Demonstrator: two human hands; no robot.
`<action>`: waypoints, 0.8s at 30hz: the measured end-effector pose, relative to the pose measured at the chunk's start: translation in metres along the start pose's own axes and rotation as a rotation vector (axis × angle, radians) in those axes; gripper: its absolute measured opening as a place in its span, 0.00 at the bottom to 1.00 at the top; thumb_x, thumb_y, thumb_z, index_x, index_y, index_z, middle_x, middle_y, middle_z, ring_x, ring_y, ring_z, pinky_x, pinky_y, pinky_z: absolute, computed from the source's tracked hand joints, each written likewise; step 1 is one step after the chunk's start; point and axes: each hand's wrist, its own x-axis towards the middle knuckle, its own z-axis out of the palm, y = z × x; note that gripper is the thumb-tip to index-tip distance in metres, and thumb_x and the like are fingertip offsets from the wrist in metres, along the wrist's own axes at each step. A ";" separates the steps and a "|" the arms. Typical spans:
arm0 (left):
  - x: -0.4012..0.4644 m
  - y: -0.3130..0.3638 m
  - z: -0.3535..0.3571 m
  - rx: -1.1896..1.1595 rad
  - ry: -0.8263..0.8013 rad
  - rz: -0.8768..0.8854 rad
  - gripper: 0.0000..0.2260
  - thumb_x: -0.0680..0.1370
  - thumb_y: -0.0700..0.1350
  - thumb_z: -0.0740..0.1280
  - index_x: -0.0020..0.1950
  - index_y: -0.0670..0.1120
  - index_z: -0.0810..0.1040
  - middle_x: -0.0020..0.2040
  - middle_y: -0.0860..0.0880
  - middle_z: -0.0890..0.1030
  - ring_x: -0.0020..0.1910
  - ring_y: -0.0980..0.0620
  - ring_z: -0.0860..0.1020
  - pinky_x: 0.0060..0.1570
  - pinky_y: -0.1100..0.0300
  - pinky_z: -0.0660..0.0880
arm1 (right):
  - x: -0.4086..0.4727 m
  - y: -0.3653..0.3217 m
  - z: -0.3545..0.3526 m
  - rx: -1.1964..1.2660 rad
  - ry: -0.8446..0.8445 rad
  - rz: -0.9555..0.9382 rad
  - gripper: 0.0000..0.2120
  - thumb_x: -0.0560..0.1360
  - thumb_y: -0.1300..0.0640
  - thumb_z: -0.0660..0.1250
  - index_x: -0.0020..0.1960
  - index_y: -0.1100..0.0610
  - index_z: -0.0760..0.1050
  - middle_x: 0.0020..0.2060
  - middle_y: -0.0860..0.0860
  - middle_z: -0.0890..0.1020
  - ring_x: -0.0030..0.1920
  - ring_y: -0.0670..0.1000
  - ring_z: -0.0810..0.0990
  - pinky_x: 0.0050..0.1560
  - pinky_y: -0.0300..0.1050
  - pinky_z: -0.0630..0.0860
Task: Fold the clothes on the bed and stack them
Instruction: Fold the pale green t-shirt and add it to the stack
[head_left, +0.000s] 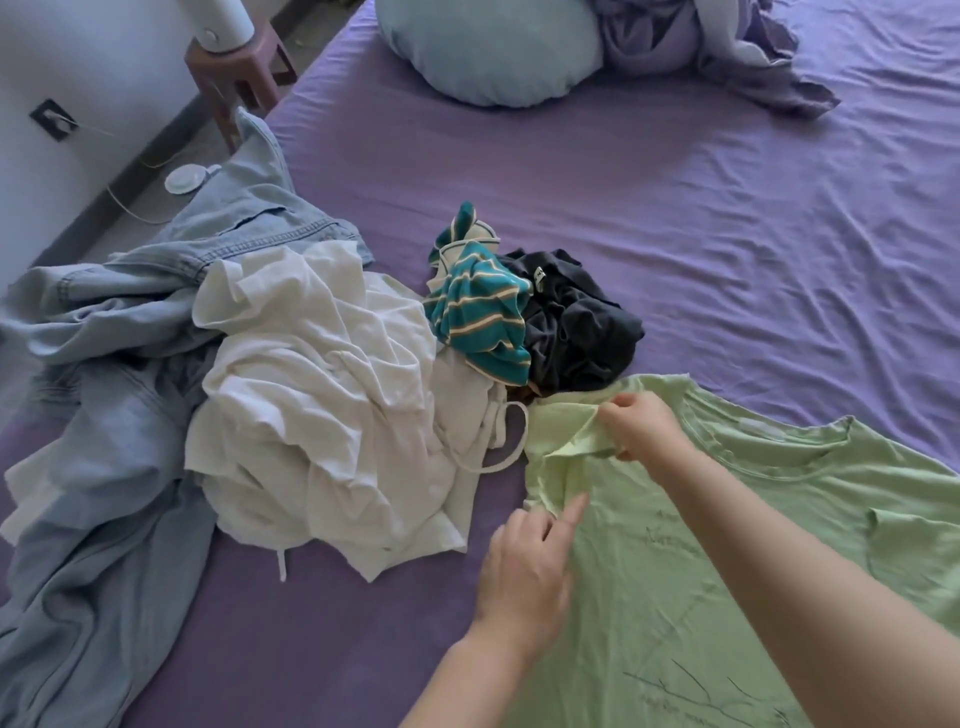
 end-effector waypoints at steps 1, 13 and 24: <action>0.002 0.002 0.004 0.101 -0.003 0.053 0.35 0.55 0.36 0.77 0.63 0.48 0.80 0.35 0.52 0.75 0.32 0.52 0.74 0.32 0.64 0.72 | 0.002 0.006 -0.009 -0.020 0.016 0.009 0.09 0.74 0.61 0.58 0.43 0.60 0.77 0.40 0.58 0.78 0.39 0.58 0.78 0.41 0.54 0.80; 0.016 0.015 0.029 0.199 -0.191 0.380 0.31 0.63 0.37 0.71 0.67 0.48 0.75 0.43 0.49 0.78 0.37 0.49 0.77 0.35 0.62 0.73 | 0.003 0.065 -0.014 -0.229 0.244 -0.156 0.10 0.79 0.60 0.61 0.57 0.60 0.78 0.54 0.60 0.80 0.54 0.59 0.76 0.47 0.45 0.67; 0.026 -0.022 0.073 0.442 -0.438 0.053 0.28 0.83 0.47 0.51 0.77 0.57 0.38 0.77 0.52 0.35 0.76 0.46 0.34 0.70 0.39 0.35 | -0.084 0.134 0.021 -0.705 0.168 -0.476 0.24 0.73 0.54 0.69 0.69 0.50 0.70 0.73 0.59 0.63 0.73 0.61 0.62 0.69 0.60 0.62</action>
